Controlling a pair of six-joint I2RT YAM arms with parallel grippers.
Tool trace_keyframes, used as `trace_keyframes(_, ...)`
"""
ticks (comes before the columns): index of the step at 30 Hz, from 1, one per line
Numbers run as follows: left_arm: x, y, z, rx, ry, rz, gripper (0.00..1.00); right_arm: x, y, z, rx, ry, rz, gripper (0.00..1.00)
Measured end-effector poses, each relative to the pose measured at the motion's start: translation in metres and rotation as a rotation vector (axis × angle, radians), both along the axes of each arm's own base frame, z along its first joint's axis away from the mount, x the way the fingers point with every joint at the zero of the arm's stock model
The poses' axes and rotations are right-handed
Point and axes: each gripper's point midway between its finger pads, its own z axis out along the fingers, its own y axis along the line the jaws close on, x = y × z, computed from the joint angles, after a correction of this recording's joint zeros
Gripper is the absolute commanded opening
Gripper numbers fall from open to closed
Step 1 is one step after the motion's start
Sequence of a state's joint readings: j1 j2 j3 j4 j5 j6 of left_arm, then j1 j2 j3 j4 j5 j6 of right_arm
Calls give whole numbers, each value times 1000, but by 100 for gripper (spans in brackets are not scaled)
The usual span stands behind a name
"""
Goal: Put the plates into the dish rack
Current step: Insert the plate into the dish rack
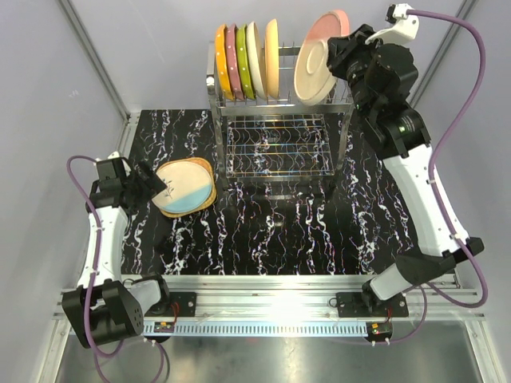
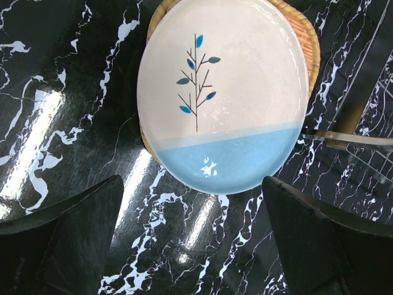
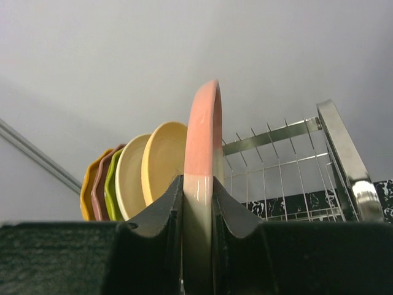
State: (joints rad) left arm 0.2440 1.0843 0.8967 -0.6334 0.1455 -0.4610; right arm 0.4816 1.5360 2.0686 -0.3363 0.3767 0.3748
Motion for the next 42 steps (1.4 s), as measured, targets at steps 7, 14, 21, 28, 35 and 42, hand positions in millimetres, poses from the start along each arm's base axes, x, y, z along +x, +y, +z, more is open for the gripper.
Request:
trace_keyframes(7,1,-1,-5,-11,17,-6,99,39,-8,2,35,-12,-5,0)
trace_keyframes(14,1,-2,-9,-17,30,-8,99,78,1,-11,46,8,23,0)
trace_keyframes(21,2,-3,-12,-25,39,-13,99,113,28,-44,39,63,90,0)
trace_keyframes(28,3,-5,-11,-34,33,-22,99,125,36,-59,31,91,107,0)
trace_keyframes(35,3,-7,-11,-42,31,-30,99,125,37,-60,11,84,108,0)
trace_keyframes(42,2,-9,-12,-49,33,-35,99,126,40,-62,-10,78,117,11)
